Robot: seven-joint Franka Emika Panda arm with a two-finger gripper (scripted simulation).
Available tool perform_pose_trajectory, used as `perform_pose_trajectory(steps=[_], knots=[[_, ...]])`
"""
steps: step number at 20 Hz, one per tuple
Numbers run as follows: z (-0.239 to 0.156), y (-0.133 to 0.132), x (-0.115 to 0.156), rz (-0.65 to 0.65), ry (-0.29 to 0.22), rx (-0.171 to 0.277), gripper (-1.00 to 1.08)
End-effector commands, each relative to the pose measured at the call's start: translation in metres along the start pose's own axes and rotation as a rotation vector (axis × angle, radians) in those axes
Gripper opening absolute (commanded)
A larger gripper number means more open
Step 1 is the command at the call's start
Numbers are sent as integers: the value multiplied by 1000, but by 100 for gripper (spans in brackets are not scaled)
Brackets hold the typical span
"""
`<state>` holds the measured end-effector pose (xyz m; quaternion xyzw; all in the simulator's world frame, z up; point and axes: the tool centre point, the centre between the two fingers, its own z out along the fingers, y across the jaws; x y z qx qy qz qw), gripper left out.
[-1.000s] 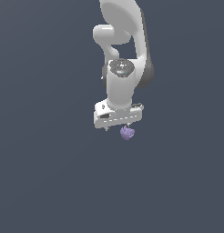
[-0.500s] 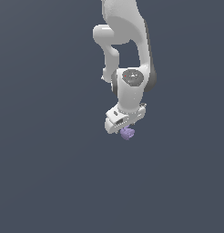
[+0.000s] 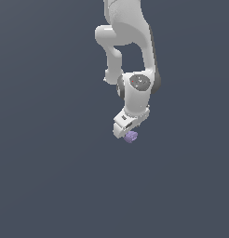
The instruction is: Pick up the object and move it to a goal position.
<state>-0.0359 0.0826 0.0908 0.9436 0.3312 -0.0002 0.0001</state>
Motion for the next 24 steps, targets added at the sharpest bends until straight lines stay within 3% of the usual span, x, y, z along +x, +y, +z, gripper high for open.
perform_pose_trajectory(steps=[1,20,21,24], knots=[[1,-1,0,-10,0,0,100],[51,-1,0,-10,0,0,100],[51,-1,0,-10,0,0,-100],[51,-1,0,-10,0,0,-100]])
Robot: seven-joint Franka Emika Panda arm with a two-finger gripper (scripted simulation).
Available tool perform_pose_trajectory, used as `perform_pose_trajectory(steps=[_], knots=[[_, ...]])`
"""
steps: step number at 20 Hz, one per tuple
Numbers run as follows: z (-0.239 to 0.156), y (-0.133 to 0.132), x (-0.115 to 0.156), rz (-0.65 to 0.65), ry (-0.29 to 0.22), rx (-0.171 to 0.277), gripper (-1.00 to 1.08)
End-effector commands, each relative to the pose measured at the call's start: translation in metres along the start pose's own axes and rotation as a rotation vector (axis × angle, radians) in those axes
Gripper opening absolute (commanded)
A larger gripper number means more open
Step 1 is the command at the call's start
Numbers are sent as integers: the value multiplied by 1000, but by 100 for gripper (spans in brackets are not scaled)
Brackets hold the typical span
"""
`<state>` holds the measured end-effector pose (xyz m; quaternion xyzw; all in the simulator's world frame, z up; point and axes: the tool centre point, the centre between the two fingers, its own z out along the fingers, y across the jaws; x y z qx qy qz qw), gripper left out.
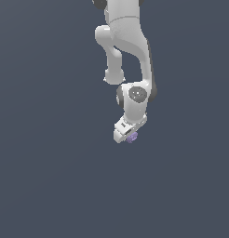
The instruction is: Pick up the object and move it to a goal position.
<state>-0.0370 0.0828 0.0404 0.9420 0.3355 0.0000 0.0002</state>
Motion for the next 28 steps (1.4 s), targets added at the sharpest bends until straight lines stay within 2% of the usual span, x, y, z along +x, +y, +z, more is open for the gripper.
perform_pose_trajectory(steps=[1,15,28], knots=[[1,-1,0,-1,0,1,-100],[-15,7,6,0,0,0,-100],[-97,45,40,-1,1,1,-100]])
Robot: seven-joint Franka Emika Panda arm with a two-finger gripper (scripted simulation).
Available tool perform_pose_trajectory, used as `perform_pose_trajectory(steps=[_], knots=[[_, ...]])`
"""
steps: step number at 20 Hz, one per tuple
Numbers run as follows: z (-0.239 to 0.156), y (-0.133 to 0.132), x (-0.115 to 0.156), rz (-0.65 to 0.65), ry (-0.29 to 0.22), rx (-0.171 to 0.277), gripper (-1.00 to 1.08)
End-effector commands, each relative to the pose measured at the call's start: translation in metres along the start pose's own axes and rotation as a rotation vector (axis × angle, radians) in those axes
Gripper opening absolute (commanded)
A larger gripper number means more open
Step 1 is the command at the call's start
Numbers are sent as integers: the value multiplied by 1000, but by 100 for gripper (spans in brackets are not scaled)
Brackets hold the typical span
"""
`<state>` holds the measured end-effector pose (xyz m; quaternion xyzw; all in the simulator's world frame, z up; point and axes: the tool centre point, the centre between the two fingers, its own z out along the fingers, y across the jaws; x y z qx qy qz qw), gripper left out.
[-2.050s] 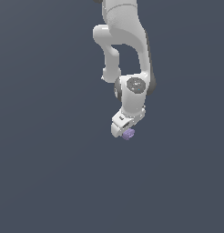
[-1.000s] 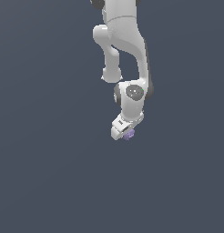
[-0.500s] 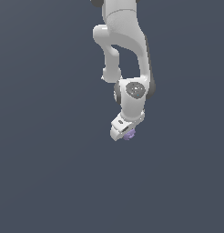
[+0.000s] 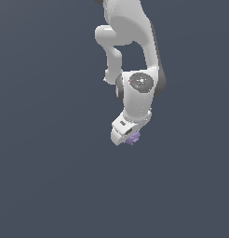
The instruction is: Pick up the object and move it to a goal position.
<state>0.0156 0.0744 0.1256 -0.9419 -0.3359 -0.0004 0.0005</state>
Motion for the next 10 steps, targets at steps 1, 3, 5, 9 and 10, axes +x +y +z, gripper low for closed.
perform_pose_trajectory(steps=[1,3,5,9,10], knots=[[-21,9,8,0,0,0,-100],[-37,17,15,0,0,0,-100],[-53,25,22,0,0,0,-100],[-80,39,34,0,0,0,-100],[-87,42,37,0,0,0,-100]])
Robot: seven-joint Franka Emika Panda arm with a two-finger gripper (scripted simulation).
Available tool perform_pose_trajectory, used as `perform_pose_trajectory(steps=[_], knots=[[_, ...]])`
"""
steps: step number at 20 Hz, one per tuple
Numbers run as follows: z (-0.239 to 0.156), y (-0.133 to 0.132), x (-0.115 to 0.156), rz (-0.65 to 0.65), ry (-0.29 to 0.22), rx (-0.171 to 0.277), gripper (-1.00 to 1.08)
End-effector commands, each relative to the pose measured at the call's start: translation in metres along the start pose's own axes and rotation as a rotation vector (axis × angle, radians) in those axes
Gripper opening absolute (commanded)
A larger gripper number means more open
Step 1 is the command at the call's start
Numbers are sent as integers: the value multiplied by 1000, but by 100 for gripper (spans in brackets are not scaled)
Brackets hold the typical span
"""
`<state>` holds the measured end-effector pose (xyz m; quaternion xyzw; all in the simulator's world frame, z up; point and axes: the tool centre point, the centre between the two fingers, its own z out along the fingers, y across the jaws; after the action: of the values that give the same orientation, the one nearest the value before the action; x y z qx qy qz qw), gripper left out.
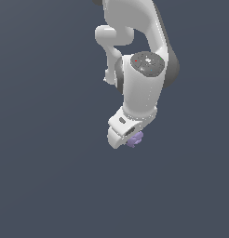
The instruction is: Pick up the object and move it to a goal position.
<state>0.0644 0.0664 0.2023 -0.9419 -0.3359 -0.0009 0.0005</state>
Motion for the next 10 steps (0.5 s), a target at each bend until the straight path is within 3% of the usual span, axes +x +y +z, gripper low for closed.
perform_pose_trajectory(steps=[1,10], knots=[[-16,8,7,0,-1,1,-100],[-62,31,29,0,-1,1,-100]])
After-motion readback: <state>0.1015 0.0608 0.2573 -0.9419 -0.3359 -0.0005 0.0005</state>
